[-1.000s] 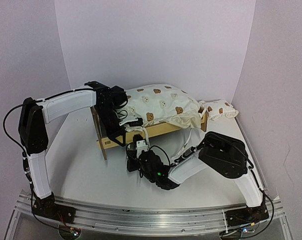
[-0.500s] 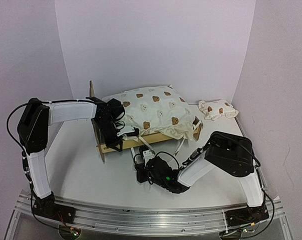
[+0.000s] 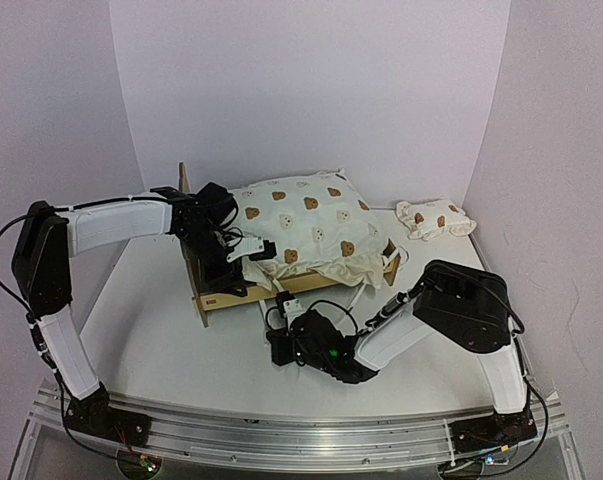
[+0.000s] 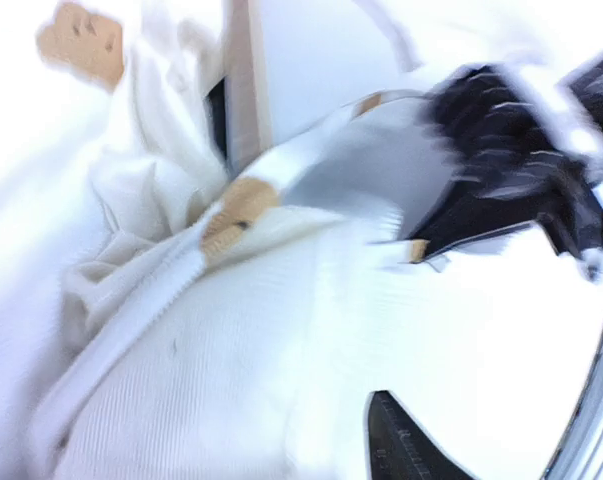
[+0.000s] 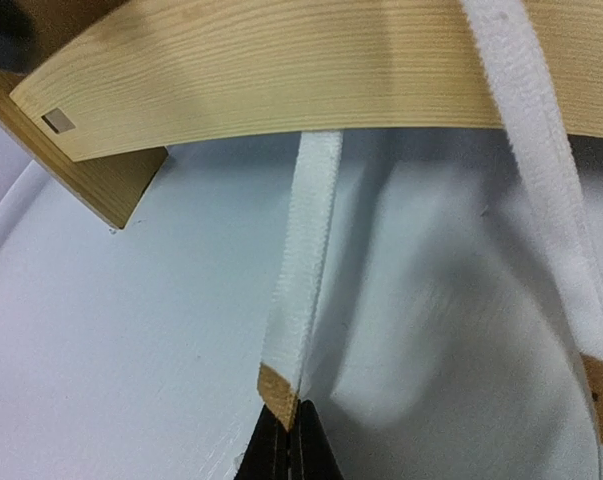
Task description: Set up the pet bed
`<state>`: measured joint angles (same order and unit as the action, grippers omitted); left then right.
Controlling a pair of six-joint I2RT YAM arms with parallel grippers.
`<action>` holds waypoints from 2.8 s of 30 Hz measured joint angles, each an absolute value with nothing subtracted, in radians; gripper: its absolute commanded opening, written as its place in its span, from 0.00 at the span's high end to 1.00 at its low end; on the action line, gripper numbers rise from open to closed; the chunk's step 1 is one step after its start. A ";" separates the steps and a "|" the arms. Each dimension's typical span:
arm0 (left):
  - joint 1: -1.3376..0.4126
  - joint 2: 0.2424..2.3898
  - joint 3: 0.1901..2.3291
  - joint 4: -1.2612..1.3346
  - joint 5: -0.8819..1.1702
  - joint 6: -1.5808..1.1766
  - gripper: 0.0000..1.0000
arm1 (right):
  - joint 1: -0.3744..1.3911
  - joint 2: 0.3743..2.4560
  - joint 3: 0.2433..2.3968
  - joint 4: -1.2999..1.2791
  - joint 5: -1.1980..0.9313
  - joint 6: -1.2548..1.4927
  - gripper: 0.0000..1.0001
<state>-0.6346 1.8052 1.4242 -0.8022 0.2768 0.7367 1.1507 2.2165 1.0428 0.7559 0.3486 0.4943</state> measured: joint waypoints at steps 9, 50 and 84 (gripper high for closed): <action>-0.634 1.675 1.472 -1.122 0.470 1.069 0.42 | 1.151 2.157 1.035 0.684 0.292 0.480 1.00; -0.701 1.461 1.097 -0.827 0.006 1.134 0.93 | 1.151 1.886 0.989 0.173 -0.221 0.336 1.00; -0.653 1.325 1.079 -0.894 0.125 1.260 0.95 | 1.173 1.985 1.181 -0.175 -0.471 0.140 1.00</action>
